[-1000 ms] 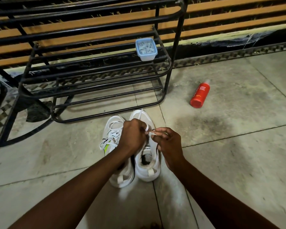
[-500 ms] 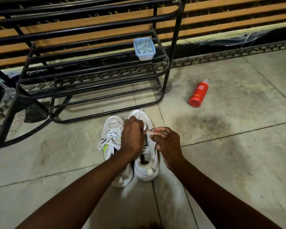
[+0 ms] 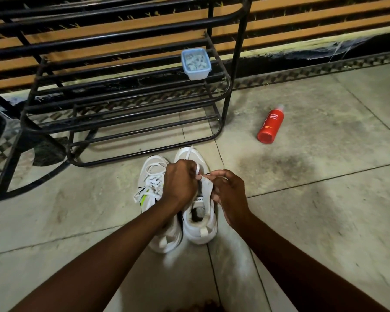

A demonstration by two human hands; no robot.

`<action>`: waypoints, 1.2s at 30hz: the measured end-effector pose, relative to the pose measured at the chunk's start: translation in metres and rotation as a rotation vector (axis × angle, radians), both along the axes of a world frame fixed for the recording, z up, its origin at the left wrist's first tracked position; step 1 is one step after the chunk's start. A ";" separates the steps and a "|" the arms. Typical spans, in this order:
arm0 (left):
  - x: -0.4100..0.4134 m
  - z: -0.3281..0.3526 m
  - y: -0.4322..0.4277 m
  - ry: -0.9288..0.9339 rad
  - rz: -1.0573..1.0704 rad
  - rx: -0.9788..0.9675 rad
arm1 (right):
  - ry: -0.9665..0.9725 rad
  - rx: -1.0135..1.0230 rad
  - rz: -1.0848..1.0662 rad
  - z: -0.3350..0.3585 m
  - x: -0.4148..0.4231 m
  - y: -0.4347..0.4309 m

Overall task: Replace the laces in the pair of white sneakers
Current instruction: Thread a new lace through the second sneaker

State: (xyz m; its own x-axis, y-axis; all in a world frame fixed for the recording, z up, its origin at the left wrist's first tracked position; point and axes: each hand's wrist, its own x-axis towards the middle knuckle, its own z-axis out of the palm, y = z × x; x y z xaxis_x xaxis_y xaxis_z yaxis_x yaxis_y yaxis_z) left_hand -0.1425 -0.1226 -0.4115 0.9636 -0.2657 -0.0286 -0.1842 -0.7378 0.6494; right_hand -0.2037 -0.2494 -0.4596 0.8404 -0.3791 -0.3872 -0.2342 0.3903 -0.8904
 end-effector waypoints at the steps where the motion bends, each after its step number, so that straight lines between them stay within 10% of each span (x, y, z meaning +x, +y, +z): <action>1: 0.001 0.000 0.000 0.011 0.021 0.010 | 0.000 -0.006 0.006 0.001 0.000 0.000; 19: 0.014 -0.003 0.005 0.148 0.118 -0.082 | -0.038 -0.739 0.195 0.002 0.023 -0.009; 36: 0.004 -0.005 0.004 -0.041 -0.002 0.192 | -0.304 -0.807 -0.061 0.012 0.026 -0.042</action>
